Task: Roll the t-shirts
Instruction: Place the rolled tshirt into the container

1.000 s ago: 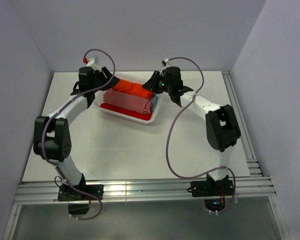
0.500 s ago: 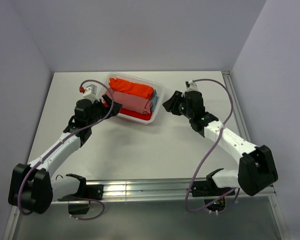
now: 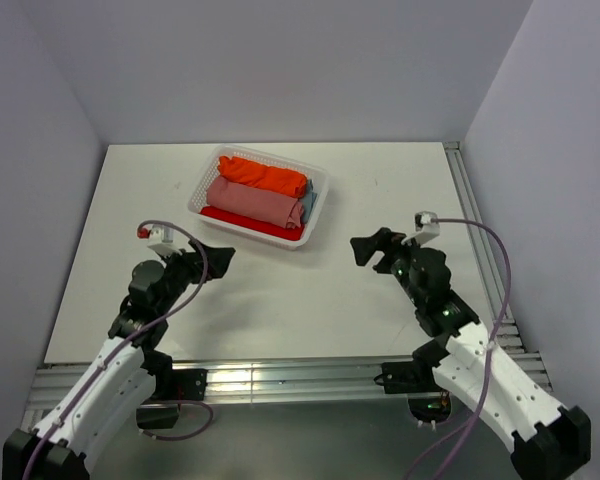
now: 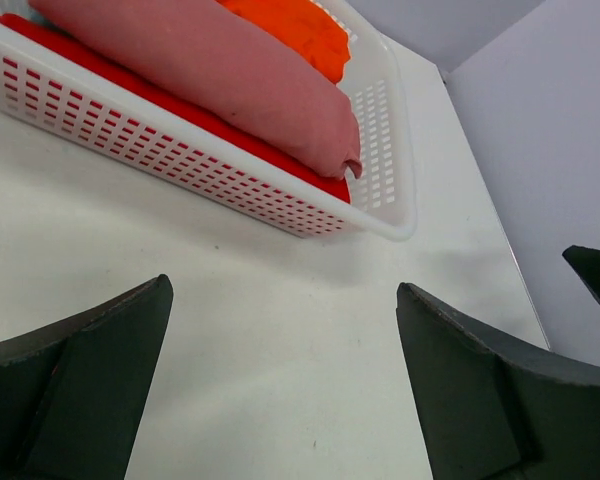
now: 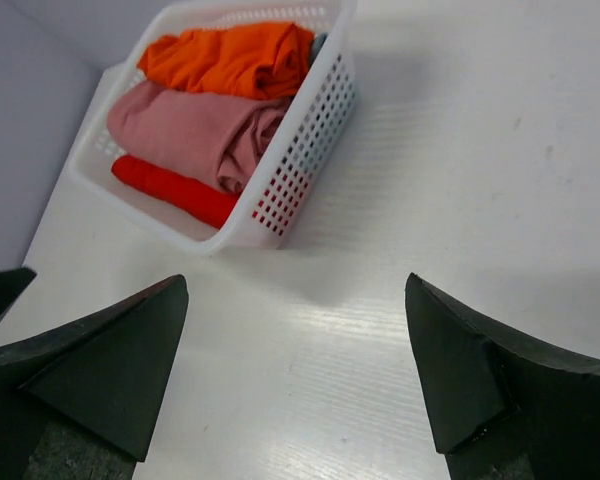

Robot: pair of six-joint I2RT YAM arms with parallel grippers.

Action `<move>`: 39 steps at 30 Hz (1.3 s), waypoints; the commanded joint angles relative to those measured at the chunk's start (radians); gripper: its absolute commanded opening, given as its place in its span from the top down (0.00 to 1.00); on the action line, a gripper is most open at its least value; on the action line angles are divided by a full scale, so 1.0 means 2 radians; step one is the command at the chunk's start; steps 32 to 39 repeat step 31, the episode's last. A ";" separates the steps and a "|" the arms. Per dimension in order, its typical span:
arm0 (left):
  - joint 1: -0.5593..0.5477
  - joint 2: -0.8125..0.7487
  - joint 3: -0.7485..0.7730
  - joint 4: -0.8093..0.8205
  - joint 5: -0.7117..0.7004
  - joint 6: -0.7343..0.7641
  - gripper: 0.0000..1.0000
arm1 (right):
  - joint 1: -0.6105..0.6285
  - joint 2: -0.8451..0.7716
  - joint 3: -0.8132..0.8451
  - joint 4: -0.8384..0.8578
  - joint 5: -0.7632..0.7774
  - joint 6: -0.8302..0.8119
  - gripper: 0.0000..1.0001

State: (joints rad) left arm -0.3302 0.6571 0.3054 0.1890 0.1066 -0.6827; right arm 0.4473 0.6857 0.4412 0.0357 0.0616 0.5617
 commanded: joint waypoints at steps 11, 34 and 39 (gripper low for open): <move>-0.002 -0.097 -0.061 -0.024 -0.003 0.015 0.01 | 0.003 -0.152 -0.078 -0.059 0.081 -0.025 0.04; -0.002 -0.092 -0.058 -0.037 0.007 0.029 0.01 | 0.003 -0.189 -0.119 -0.034 0.083 -0.015 0.04; -0.002 -0.092 -0.058 -0.037 0.007 0.029 0.01 | 0.003 -0.189 -0.119 -0.034 0.083 -0.015 0.04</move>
